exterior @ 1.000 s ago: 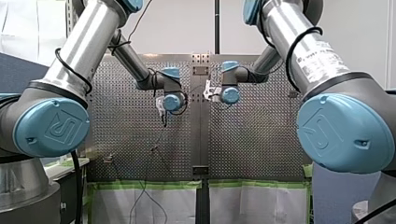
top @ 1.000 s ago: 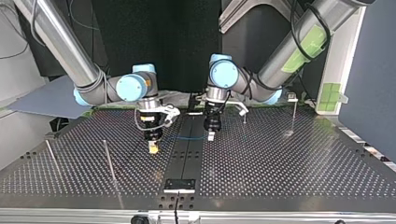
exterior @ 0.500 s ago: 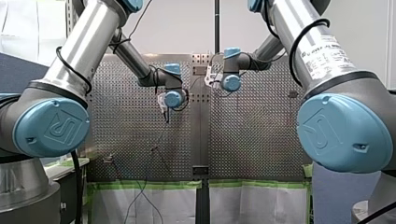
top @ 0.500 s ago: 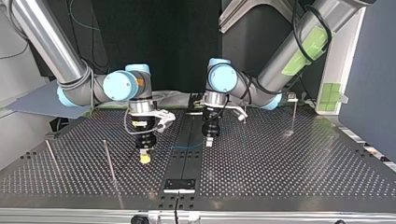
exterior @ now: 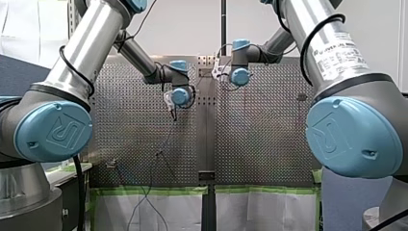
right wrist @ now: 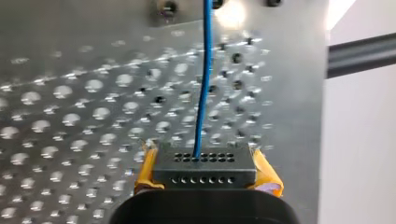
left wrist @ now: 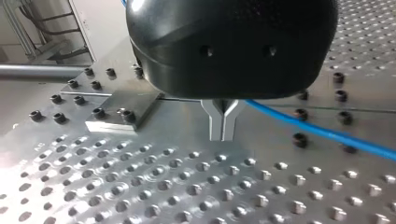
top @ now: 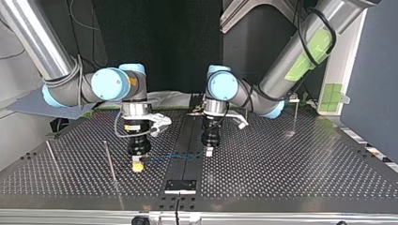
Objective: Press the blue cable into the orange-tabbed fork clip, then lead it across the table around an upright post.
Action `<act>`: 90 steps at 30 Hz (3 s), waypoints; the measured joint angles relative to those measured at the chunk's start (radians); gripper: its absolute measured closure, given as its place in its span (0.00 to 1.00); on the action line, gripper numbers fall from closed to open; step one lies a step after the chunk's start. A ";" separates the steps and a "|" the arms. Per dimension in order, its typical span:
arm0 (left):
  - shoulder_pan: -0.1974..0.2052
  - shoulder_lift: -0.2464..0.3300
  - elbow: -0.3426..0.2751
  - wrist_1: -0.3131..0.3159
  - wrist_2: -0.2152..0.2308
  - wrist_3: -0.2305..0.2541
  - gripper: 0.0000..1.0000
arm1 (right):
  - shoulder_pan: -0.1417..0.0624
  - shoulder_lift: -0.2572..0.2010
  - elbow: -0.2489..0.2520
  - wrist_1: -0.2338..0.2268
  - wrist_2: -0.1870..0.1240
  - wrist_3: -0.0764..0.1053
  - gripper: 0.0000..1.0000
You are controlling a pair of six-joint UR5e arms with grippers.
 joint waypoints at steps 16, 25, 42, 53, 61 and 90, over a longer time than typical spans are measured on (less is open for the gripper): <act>-0.001 -0.001 0.110 -0.037 0.066 -0.103 1.00 | -0.035 -0.043 -0.007 0.006 -0.005 0.025 1.00; -0.010 -0.001 0.169 -0.053 0.083 -0.143 1.00 | -0.059 -0.058 -0.007 0.015 -0.006 0.033 1.00; -0.013 -0.002 0.238 -0.065 0.116 -0.227 1.00 | -0.120 -0.062 -0.007 0.024 -0.008 0.066 1.00; -0.027 -0.003 0.312 -0.098 0.146 -0.298 1.00 | -0.160 -0.073 -0.007 0.030 -0.015 0.090 1.00; -0.040 -0.008 0.320 -0.100 0.163 -0.330 1.00 | -0.192 -0.095 -0.007 0.054 -0.038 0.113 1.00; -0.111 -0.113 0.434 -0.157 0.203 -0.335 1.00 | -0.313 -0.112 0.012 0.230 -0.079 0.117 1.00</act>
